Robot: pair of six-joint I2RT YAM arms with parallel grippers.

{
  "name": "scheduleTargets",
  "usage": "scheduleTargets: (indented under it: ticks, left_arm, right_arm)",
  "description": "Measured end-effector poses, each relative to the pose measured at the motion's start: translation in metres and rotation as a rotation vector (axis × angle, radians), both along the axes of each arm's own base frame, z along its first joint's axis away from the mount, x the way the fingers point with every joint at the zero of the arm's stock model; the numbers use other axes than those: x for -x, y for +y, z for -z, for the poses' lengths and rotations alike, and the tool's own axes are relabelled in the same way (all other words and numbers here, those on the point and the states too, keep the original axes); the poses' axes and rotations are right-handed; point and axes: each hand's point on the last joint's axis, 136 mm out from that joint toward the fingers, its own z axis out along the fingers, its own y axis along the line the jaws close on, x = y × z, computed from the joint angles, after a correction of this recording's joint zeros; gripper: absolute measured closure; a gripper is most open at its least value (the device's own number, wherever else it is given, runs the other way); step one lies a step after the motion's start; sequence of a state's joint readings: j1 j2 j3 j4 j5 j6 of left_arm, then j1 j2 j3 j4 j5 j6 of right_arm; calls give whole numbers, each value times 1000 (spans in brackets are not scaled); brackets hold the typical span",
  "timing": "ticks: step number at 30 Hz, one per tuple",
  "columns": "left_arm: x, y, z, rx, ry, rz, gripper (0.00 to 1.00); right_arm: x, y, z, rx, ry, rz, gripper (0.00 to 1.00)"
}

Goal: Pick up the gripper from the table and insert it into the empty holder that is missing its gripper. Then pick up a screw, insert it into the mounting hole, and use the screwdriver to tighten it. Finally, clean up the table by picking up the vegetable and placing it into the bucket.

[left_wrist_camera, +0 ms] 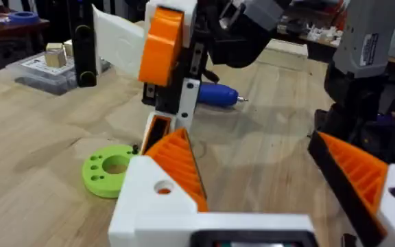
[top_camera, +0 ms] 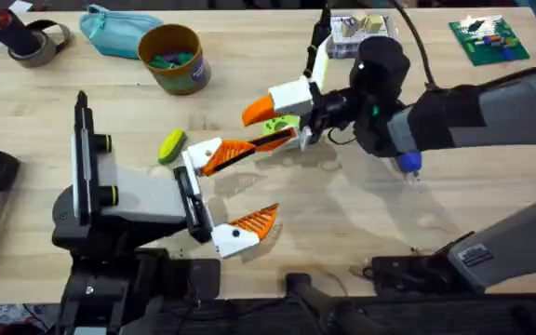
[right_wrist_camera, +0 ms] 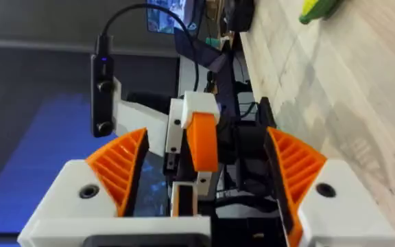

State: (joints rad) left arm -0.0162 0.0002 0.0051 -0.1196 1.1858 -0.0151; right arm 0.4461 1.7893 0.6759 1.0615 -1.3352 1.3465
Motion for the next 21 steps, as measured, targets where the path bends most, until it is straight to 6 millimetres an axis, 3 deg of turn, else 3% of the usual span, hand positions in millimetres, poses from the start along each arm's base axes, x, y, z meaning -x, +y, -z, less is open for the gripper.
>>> scheduleTargets:
  ticks: [8, 21]
  left_arm:
    - [0, 0, 0, 0, 0, 0, 17]
    - [0, 0, 0, 0, 0, 0, 17]
  right_arm:
    - [12, -2, 24, 54, 71, -49, 8]
    - [22, 5, 9, -13, -54, -106, 46]
